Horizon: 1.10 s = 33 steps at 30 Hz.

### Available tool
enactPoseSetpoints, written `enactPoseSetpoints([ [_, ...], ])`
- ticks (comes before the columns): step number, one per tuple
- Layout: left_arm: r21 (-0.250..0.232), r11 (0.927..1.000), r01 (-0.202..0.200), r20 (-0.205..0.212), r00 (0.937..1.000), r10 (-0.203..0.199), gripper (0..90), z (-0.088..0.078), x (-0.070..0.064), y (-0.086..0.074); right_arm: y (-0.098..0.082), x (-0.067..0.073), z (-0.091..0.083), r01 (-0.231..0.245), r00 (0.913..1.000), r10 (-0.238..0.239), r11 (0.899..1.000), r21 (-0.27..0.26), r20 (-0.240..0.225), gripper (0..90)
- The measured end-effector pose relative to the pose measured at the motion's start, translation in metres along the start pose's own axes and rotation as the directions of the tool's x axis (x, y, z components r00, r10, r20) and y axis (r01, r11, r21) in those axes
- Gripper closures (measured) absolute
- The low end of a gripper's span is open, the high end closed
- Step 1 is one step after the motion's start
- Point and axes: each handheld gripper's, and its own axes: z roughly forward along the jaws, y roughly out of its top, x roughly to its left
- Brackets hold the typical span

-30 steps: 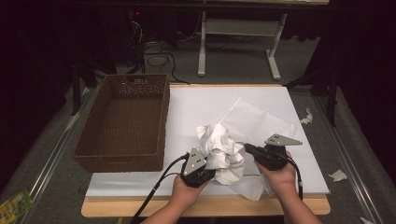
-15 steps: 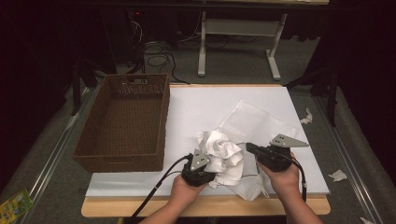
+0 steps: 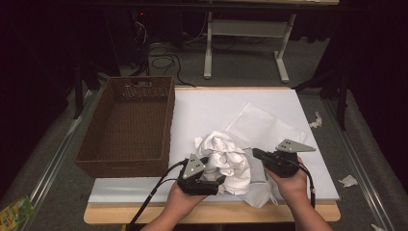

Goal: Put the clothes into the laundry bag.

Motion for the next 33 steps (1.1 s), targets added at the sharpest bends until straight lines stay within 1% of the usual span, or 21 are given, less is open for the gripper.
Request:
enactPoseSetpoints([
  [1, -0.006, 1.0, -0.007, -0.003, 1.0, 0.007, 17.6, -0.003, 0.0, 0.001, 0.0, 0.0, -0.001, -0.007, 1.0, 0.007, 1.0, -0.002, 0.0, 88.8],
  [3, -0.022, 0.9996, -0.02, -0.023, 0.9996, 0.02, 18.0, -0.009, 0.001, 0.004, 0.0, 0.0, -0.003, -0.009, 1.0, 0.009, 1.0, -0.01, -0.003, 88.7],
  [5, -0.039, 0.999, -0.02, -0.032, 0.9993, 0.019, 15.8, -0.013, 0.004, 0.008, -0.001, 0.0, -0.005, -0.01, 0.9999, 0.01, 1.0, -0.01, -0.004, 88.8],
  [6, -0.056, 0.9983, -0.017, -0.033, 0.9994, 0.015, 15.6, -0.014, 0.006, 0.011, -0.001, 0.0, -0.005, -0.007, 1.0, 0.007, 1.0, -0.01, -0.005, 88.8],
  [8, -0.086, 0.9962, -0.014, -0.029, 0.9995, 0.011, 15.5, -0.013, 0.009, 0.019, -0.001, -0.001, -0.005, -0.008, 1.0, 0.008, 1.0, -0.011, -0.004, 88.8],
  [9, -0.09, 0.9957, -0.019, -0.027, 0.9995, 0.017, 15.4, -0.01, 0.012, 0.024, -0.001, -0.001, -0.005, -0.01, 0.9999, 0.01, 1.0, -0.01, -0.004, 88.8],
  [11, -0.088, 0.996, -0.015, -0.03, 0.9995, 0.013, 15.2, -0.005, 0.016, 0.033, -0.001, -0.001, -0.003, -0.011, 0.9999, 0.011, 1.0, -0.003, -0.003, 88.8],
  [13, -0.069, 0.9976, -0.01, -0.026, 0.9996, 0.009, 13.8, 0.0, 0.021, 0.041, -0.002, 0.0, -0.001, -0.007, 1.0, 0.007, 1.0, 0.0, -0.002, 88.8],
  [15, -0.057, 0.9983, 0.006, -0.003, 1.0, -0.007, 15.2, 0.006, 0.023, 0.042, -0.002, 0.001, 0.001, -0.002, 1.0, 0.002, 1.0, 0.005, 0.001, 88.8],
  [16, -0.041, 0.9992, 0.006, 0.017, 0.9998, -0.006, 19.3, 0.009, 0.024, 0.04, -0.002, 0.001, 0.001, -0.002, 1.0, 0.002, 1.0, 0.005, 0.0, 88.8],
  [17, -0.02, 0.9998, 0.003, 0.024, 0.9997, -0.002, 28.7, 0.013, 0.024, 0.037, -0.002, 0.001, 0.002, -0.006, 1.0, 0.006, 1.0, 0.006, 0.003, 88.8],
  [19, 0.009, 0.9999, 0.014, 0.025, 0.9996, -0.014, 42.6, 0.018, 0.024, 0.03, -0.003, 0.001, 0.002, -0.008, 1.0, 0.008, 1.0, 0.009, 0.006, 88.8],
  [20, 0.02, 0.9997, 0.015, 0.031, 0.9994, -0.016, 53.8, 0.019, 0.024, 0.025, -0.003, 0.0, 0.003, -0.005, 1.0, 0.004, 1.0, 0.008, 0.006, 88.8],
  [21, 0.039, 0.9991, 0.013, 0.03, 0.9994, -0.014, 60.7, 0.02, 0.024, 0.021, -0.003, 0.0, 0.003, -0.005, 1.0, 0.005, 1.0, 0.008, 0.008, 88.8],
  [23, 0.081, 0.9967, -0.001, 0.048, 0.9989, -0.003, 71.7, 0.021, 0.023, 0.014, -0.003, 0.001, 0.003, -0.004, 0.9999, 0.004, 1.0, 0.008, 0.01, 88.8],
  [24, 0.108, 0.994, -0.016, 0.047, 0.9988, 0.011, 74.6, 0.02, 0.021, 0.01, -0.003, 0.001, 0.002, -0.005, 0.9999, 0.005, 1.0, 0.006, 0.012, 88.8],
  [25, 0.133, 0.9909, -0.022, 0.042, 0.999, 0.016, 75.7, 0.018, 0.019, 0.007, -0.003, 0.001, 0.002, -0.006, 0.9999, 0.006, 1.0, 0.003, 0.013, 88.8],
  [28, 0.189, 0.9796, -0.069, 0.036, 0.9973, 0.063, 76.5, 0.014, 0.009, -0.003, -0.004, 0.001, -0.001, -0.015, 0.9998, 0.015, 1.0, 0.001, 0.013, 88.8],
  [29, 0.194, 0.9783, -0.072, 0.036, 0.9971, 0.066, 76.6, 0.014, 0.006, -0.007, -0.005, 0.001, -0.001, -0.018, 0.9998, 0.018, 1.0, -0.003, 0.013, 88.8],
  [31, 0.2, 0.978, -0.059, 0.031, 0.998, 0.054, 76.8, 0.016, 0.002, -0.013, -0.005, 0.002, -0.001, -0.019, 0.9998, 0.019, 1.0, -0.005, 0.01, 88.8],
  [33, 0.2, 0.979, -0.04, 0.04, 0.9987, 0.033, 76.8, 0.022, -0.001, -0.019, -0.005, 0.004, -0.001, -0.014, 0.9999, 0.014, 1.0, -0.008, 0.006, 88.8],
])
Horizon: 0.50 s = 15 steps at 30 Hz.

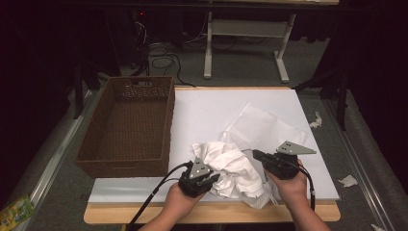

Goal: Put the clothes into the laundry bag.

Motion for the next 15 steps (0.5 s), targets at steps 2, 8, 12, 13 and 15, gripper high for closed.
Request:
enactPoseSetpoints([
  [2, -0.003, 0.9997, 0.023, 0.027, 0.9994, -0.023, 76.6, 0.008, -0.003, -0.002, 0.001, 0.002, -0.001, 0.002, 1.0, -0.002, 1.0, -0.001, 0.002, 88.8],
  [8, -0.05, 0.9983, 0.03, 0.067, 0.9974, -0.027, 72.9, 0.009, -0.004, 0.001, 0.002, 0.002, -0.003, 0.008, 1.0, -0.008, 1.0, -0.013, 0.004, 88.8],
  [12, -0.099, 0.9947, 0.026, 0.063, 0.9978, -0.02, 58.0, -0.005, -0.003, 0.011, 0.002, 0.0, -0.001, 0.009, 1.0, -0.009, 1.0, -0.01, 0.001, 88.8],
  [13, -0.107, 0.9941, 0.016, 0.058, 0.9983, -0.01, 55.4, -0.009, -0.003, 0.012, 0.002, 0.0, -0.001, 0.008, 1.0, -0.008, 1.0, -0.01, 0.0, 88.8],
  [15, -0.115, 0.9933, 0.002, 0.052, 0.9986, 0.004, 55.2, -0.016, -0.005, 0.015, 0.002, 0.0, -0.002, 0.007, 1.0, -0.007, 1.0, -0.01, 0.003, 88.7],
])
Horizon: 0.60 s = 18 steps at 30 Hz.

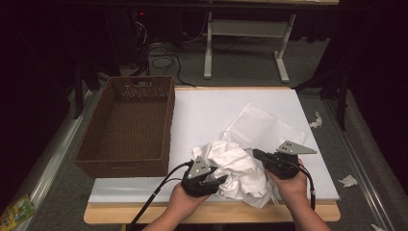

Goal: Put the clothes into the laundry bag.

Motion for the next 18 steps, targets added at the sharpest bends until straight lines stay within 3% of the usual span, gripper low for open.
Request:
enactPoseSetpoints([
  [6, -0.073, 0.9972, -0.014, -0.028, 0.9995, 0.012, 46.5, -0.019, -0.004, 0.002, 0.001, 0.001, -0.004, 0.007, 1.0, -0.007, 1.0, -0.007, 0.001, 88.8],
  [8, -0.124, 0.9918, -0.032, -0.03, 0.9991, 0.028, 48.3, -0.027, -0.003, 0.004, 0.001, 0.001, -0.003, 0.004, 1.0, -0.004, 1.0, -0.009, -0.002, 88.8],
  [11, -0.189, 0.9818, -0.022, -0.039, 0.9991, 0.015, 48.3, -0.038, 0.002, 0.009, 0.001, 0.001, -0.003, 0.006, 1.0, -0.006, 1.0, -0.01, -0.003, 88.8],
  [15, -0.201, 0.9796, -0.012, -0.058, 0.9983, 0.0, 40.2, -0.037, 0.008, 0.011, 0.001, 0.0, -0.004, 0.005, 1.0, -0.005, 1.0, -0.01, -0.004, 88.8],
  [18, -0.198, 0.9801, -0.013, -0.063, 0.998, 0.001, 29.2, -0.024, 0.011, 0.019, 0.002, 0.0, -0.004, 0.006, 1.0, -0.006, 1.0, -0.011, -0.004, 88.8],
])
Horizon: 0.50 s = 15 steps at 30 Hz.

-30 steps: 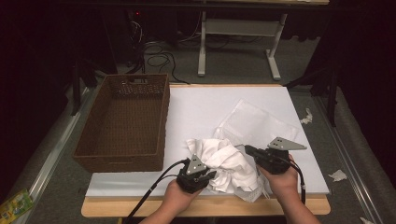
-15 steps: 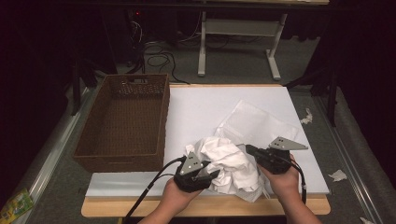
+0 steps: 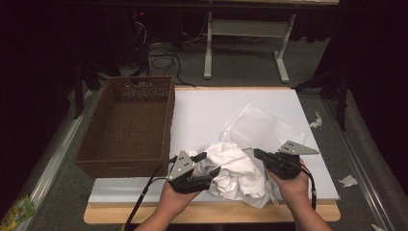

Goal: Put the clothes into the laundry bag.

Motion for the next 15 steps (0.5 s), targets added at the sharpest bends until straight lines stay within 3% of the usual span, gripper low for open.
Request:
enactPoseSetpoints([
  [4, 0.058, 0.998, 0.024, 0.027, 0.9993, -0.025, 26.6, 0.029, 0.007, 0.006, 0.0, 0.001, 0.003, 0.002, 1.0, -0.002, 1.0, 0.005, 0.0, 88.8],
  [8, 0.172, 0.9851, 0.004, 0.099, 0.9949, -0.021, 26.9, 0.052, 0.002, -0.003, -0.001, 0.002, 0.005, 0.001, 1.0, -0.001, 1.0, 0.011, -0.004, 88.8],
  [12, 0.263, 0.9639, -0.041, 0.118, 0.9929, 0.01, 30.0, 0.068, -0.013, -0.013, -0.002, 0.0, 0.009, 0.001, 1.0, -0.001, 1.0, 0.02, -0.008, 88.8],
  [15, 0.328, 0.9399, -0.093, 0.104, 0.9926, 0.062, 32.7, 0.081, -0.023, -0.021, -0.001, 0.002, 0.009, 0.01, 0.9999, -0.01, 1.0, 0.019, -0.011, 88.8],
])
